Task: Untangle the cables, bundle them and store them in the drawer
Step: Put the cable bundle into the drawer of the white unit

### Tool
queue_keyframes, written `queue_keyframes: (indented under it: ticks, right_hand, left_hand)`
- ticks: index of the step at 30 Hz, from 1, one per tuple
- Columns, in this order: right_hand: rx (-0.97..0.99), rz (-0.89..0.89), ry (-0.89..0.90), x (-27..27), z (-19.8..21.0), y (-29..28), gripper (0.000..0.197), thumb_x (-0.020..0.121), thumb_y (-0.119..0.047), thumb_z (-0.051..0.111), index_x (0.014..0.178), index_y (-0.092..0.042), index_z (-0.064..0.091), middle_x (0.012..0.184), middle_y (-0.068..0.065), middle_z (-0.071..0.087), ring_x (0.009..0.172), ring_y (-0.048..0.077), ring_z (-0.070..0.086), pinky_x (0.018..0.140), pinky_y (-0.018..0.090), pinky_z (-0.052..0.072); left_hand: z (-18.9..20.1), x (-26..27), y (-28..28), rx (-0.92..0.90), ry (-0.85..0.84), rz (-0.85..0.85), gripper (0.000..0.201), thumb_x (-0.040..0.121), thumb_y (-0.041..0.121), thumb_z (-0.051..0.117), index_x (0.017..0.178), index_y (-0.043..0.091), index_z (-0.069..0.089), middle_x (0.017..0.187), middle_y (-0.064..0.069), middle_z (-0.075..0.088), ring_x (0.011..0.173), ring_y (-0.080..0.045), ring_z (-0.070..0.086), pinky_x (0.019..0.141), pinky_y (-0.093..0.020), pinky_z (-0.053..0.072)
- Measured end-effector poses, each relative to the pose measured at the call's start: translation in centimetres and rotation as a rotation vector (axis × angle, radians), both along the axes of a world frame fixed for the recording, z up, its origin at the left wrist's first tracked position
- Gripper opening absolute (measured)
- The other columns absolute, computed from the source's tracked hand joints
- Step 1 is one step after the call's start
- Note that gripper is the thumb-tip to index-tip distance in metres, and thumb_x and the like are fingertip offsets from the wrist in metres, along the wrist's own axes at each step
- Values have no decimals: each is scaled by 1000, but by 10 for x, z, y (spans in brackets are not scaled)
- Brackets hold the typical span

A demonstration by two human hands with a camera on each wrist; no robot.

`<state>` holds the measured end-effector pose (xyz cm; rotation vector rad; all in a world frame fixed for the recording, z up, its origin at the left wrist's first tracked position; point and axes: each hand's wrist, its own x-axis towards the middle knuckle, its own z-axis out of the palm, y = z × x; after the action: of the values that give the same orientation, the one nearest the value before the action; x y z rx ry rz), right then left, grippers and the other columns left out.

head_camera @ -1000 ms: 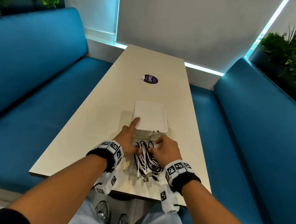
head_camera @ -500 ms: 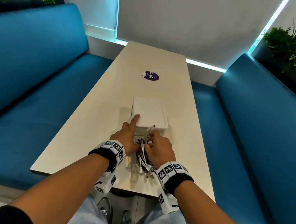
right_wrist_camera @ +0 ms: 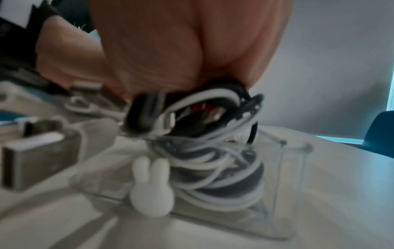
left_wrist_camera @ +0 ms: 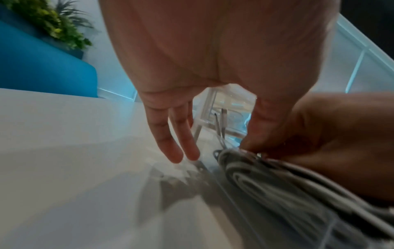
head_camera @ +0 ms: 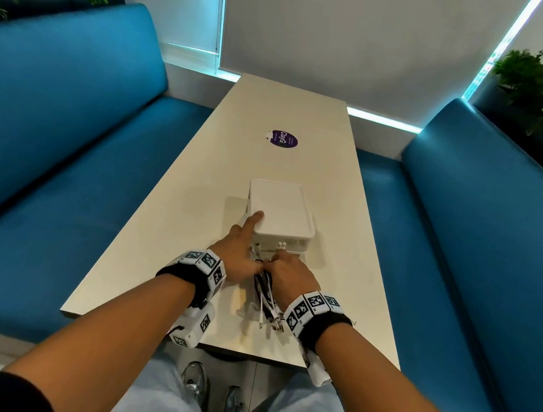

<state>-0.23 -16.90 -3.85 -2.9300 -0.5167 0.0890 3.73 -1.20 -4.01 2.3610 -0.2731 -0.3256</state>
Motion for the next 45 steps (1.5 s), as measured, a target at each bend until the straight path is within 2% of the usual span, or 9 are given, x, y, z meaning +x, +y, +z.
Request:
queue_keyframes:
  ticks: [2, 6, 16, 21, 24, 29, 36, 40, 45]
  right_hand:
    - [-2, -23, -44, -1, -7, 4, 24, 91, -25, 55, 100, -9, 70, 101, 14, 56, 90, 35, 60, 74, 41, 54]
    - [-7, -6, -67, -4, -12, 3, 24, 92, -23, 50, 98, -10, 69, 105, 15, 52, 91, 36, 58, 75, 43, 54]
    - [-147, 2, 9, 6, -14, 1, 30, 91, -29, 49, 115, -18, 63, 114, 15, 54, 95, 38, 59, 78, 46, 53]
    - [-25, -3, 127, 12, -16, -7, 28, 91, -17, 47, 114, -8, 61, 108, 17, 57, 94, 35, 58, 84, 44, 53]
    - [155, 0, 146, 8, 10, -17, 30, 95, -13, 45, 120, -9, 62, 113, 17, 65, 102, 33, 60, 87, 30, 47]
    - [326, -141, 5, -7, 34, -43, 19, 89, -31, 61, 103, -27, 73, 97, -7, 72, 87, 13, 65, 85, 33, 54]
    - [71, -161, 293, -19, 28, -29, 60, 82, -74, 50, 73, -16, 63, 68, 1, 63, 62, 15, 59, 58, 29, 47]
    - [-90, -99, 216, -16, 25, -10, 50, 79, -61, 66, 89, -12, 59, 97, 10, 66, 90, 27, 62, 77, 30, 46]
    - [-210, -132, 160, -16, 17, 12, 24, 91, -21, 55, 107, -4, 61, 119, 22, 57, 115, 38, 45, 102, 42, 33]
  left_hand:
    - [3, 8, 6, -88, 26, 14, 80, 91, 33, 58, 151, 45, 7, 139, -13, 45, 118, -33, 56, 95, -35, 47]
    - [4, 12, 10, -76, -43, 26, 53, 101, 23, 46, 147, 39, 23, 106, -13, 63, 83, -30, 67, 80, -44, 56]
    - [1, 5, -1, 154, -233, 47, 74, 84, 27, 69, 141, 34, 22, 117, -9, 61, 97, -32, 63, 81, -42, 53]
    - [-4, 7, -16, 212, -269, 119, 61, 85, 26, 61, 131, 32, 21, 108, -11, 56, 84, -34, 61, 72, -43, 54]
    - [-7, 7, -17, 201, -270, 121, 62, 87, 26, 59, 134, 32, 18, 108, -12, 53, 84, -34, 61, 72, -43, 54]
    - [-8, 7, -16, 132, -260, 98, 67, 87, 18, 59, 139, 31, 18, 112, -15, 53, 86, -35, 61, 75, -41, 53]
    - [-9, 1, -8, 7, -153, 64, 94, 80, 25, 66, 151, 39, 6, 129, -11, 43, 107, -33, 57, 88, -37, 50]
    - [-10, 2, -3, -26, -105, 29, 96, 82, 17, 65, 151, 42, 3, 134, -11, 40, 115, -33, 54, 95, -37, 48]
    - [-8, 2, -5, -52, -98, 42, 84, 89, 13, 56, 153, 36, 7, 133, -14, 40, 117, -35, 53, 100, -40, 46]
